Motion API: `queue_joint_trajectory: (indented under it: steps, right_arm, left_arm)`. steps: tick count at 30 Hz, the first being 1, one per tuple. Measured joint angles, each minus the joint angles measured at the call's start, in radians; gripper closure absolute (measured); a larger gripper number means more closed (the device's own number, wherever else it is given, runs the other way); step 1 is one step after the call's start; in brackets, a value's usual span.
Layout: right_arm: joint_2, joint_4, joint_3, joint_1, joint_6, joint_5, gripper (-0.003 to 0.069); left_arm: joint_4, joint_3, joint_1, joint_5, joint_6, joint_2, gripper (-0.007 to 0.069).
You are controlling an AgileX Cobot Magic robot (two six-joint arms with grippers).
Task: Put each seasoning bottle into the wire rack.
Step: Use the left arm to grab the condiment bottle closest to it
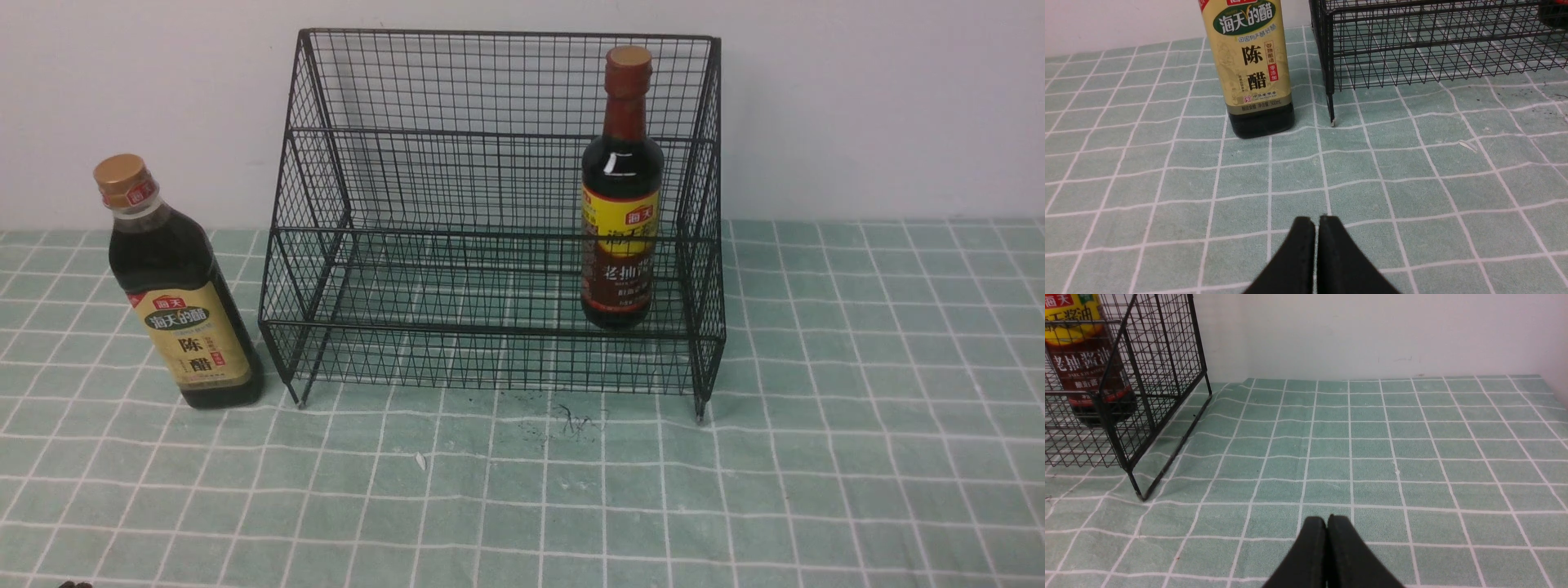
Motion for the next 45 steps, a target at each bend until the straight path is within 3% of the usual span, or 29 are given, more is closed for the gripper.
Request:
queue_joint_trajectory:
  steps: [7,16,19,30,38,45]
  right_arm:
    - [0.000,0.000,0.000,0.000,0.000,0.000,0.0673]
    - [0.000,0.000,0.000,0.000,0.000,0.001,0.0673]
    - [0.000,0.000,0.000,0.000,0.000,0.001,0.0673]
    - [0.000,0.000,0.000,0.000,0.001,0.001,0.0673]
    - [0.000,0.000,0.000,0.000,0.008,0.001,0.0673]
    - [-0.001,0.000,0.000,0.000,0.008,0.001,0.0673]
  left_arm:
    - [0.011,0.002,0.000,-0.054,0.005,0.000,0.0630]
    - [-0.006,0.004,0.000,-0.698,-0.021,0.000,0.0630]
    - [-0.026,0.003,0.000,-0.826,-0.020,0.030,0.0630]
    - [-0.041,-0.210,0.000,-0.983,0.005,0.550,0.0627]
    - [-0.061,-0.409,0.000,-1.133,0.068,0.978,0.0566]
    - [-0.273,-0.515,0.000,-1.164,0.177,1.136,0.0404]
